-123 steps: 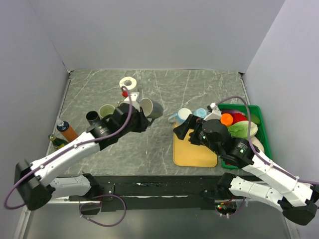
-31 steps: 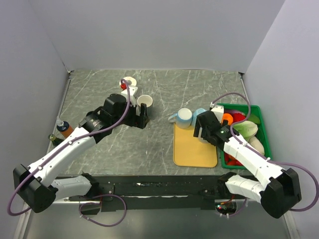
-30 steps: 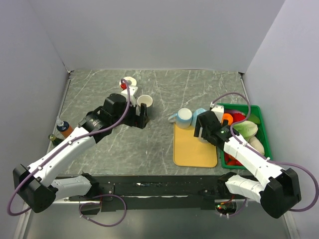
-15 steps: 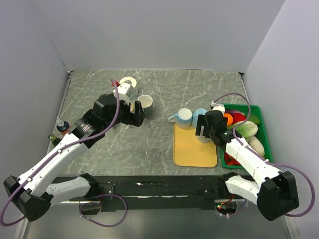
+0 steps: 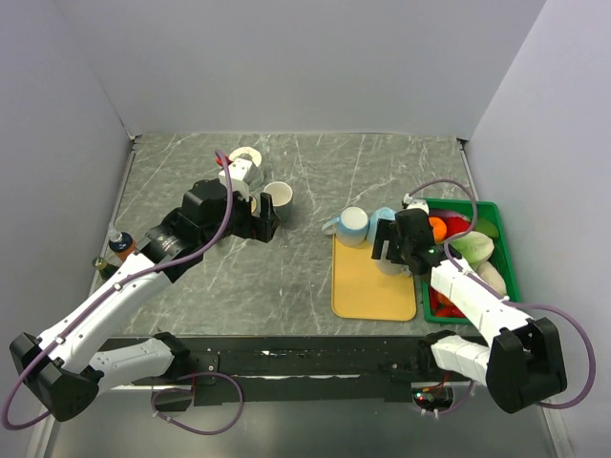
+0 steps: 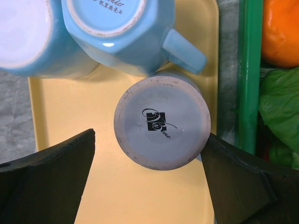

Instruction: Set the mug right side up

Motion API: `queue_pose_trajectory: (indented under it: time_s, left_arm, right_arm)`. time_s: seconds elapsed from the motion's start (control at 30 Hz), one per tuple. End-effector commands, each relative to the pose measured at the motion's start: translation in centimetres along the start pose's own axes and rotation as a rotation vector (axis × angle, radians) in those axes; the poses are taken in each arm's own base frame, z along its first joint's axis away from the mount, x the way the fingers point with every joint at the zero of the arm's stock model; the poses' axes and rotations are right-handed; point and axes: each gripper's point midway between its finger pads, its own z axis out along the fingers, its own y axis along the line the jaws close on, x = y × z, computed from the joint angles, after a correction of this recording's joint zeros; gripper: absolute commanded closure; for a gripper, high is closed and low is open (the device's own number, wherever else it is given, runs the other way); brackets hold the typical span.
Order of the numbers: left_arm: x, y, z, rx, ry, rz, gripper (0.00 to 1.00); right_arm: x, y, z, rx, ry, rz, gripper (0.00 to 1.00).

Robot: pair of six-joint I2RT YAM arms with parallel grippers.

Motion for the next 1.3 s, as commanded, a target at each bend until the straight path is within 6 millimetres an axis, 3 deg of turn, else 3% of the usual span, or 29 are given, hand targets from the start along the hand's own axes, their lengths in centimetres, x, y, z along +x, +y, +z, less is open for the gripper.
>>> queue_pose_trajectory:
  time_s: [0.0, 0.27, 0.47, 0.73, 0.97, 1.27]
  left_arm:
    - [-0.9, -0.2, -0.4, 0.007, -0.036, 0.003, 0.04]
    - [-0.8, -0.2, -0.3, 0.007, -0.031, -0.002, 0.04]
    - [-0.6, -0.2, -0.2, 0.009, -0.026, -0.007, 0.04]
    - [-0.4, -0.2, -0.1, 0.004, -0.021, -0.012, 0.04]
    - [-0.4, -0.2, -0.2, 0.0, -0.024, -0.01, 0.04]
    - [-0.1, -0.7, -0.1, 0.023, -0.011, -0.01, 0.04]
  right_arm:
    - [-0.7, 1.3, -0.8, -0.044, 0.009, 0.105, 0.03]
    - [-0.2, 2.6, -1.9, -0.083, 0.018, 0.245, 0.04]
    - [1.8, 1.7, -1.3, 0.037, 0.091, 0.268, 0.25]
    - [2.5, 3.2, -1.3, 0.079, 0.087, 0.221, 0.28]
    - [3.0, 3.3, -1.0, 0.139, 0.084, 0.203, 0.49]
    - [3.4, 3.0, -0.6, 0.206, 0.118, 0.166, 0.64]
